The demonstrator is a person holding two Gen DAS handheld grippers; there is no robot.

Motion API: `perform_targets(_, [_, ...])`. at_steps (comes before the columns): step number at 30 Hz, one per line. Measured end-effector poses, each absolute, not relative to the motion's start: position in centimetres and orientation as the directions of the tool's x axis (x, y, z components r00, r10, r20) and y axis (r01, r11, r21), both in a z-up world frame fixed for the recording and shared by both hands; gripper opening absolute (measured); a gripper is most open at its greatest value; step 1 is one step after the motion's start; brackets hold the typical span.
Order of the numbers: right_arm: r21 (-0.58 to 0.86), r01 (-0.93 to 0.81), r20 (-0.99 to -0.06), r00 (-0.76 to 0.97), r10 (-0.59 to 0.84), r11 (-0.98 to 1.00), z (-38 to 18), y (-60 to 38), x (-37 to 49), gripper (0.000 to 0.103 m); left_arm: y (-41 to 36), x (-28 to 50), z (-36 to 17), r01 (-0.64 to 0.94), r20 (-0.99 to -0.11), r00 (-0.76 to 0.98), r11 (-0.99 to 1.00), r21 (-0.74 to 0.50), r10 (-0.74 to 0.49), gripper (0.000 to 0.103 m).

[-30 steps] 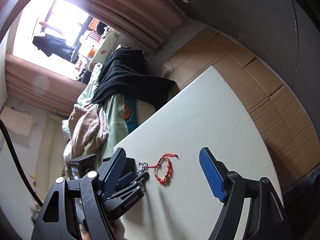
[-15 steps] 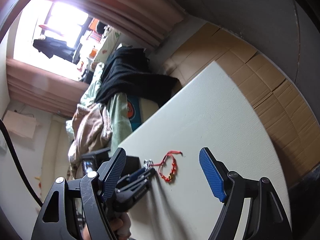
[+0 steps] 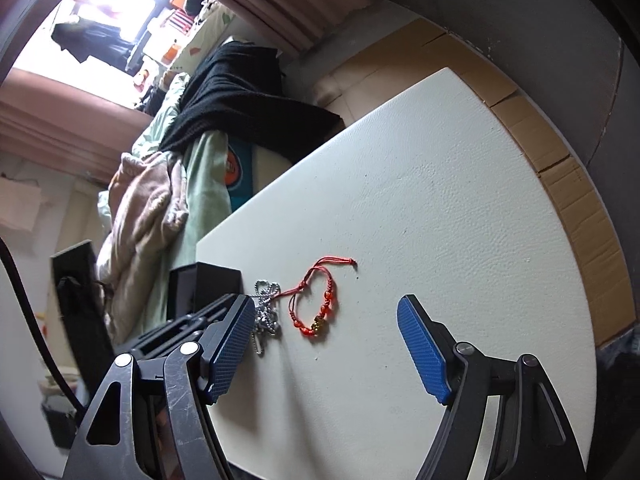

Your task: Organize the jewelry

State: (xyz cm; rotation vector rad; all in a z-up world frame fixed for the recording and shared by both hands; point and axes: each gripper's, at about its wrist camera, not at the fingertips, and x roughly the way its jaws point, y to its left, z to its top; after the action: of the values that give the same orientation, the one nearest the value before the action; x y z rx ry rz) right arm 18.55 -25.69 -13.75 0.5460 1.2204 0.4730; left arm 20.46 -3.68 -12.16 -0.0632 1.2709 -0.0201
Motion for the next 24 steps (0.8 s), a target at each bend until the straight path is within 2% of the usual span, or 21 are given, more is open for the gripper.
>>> perform_targets(7, [0.649,-0.024,-0.715,0.324,0.62,0.761,-12.7,-27.4,18.5,0.075,-4.1,20.5,-13.8,-0.008,-0.972,0.235,1.0,0.0,0.002,0.004])
perform_targets(8, [0.651,-0.019,-0.712,0.329,0.62,0.759,-12.6,-27.5,18.6,0.075,-4.0,20.4,-13.8,-0.009,-0.972,0.234,1.0,0.005,0.007,0.009])
perform_targets(10, [0.656,-0.012,-0.708,0.337,0.621,0.754,-12.4,-27.8,18.5,0.075,-3.8,20.4,-14.0,-0.015,-0.973,0.232,1.0,-0.008,-0.004,0.028])
perform_targets(11, [0.657,-0.011,-0.707,0.338,0.621,0.754,-12.4,-27.9,18.5,0.075,-3.8,20.3,-14.0,-0.018,-0.972,0.233,1.0,-0.011,-0.007,0.044])
perform_targets(15, [0.656,-0.015,-0.708,0.335,0.622,0.755,-12.3,-27.6,18.5,0.075,-4.2,20.4,-14.3,-0.007,-0.972,0.236,1.0,0.009,0.011,0.045])
perform_targets(21, [0.662,-0.015,-0.701,0.341,0.626,0.749,-12.1,-27.7,18.6,0.075,-6.1,20.0,-15.1,0.05,-0.972,0.206,0.99,0.129,0.116,0.046])
perform_targets(24, [0.67,-0.013,-0.695,0.342,0.632,0.743,-12.0,-28.0,18.5,0.075,-6.0,19.8,-15.0,0.05,-0.978,0.193,0.994,0.096,0.085,0.047])
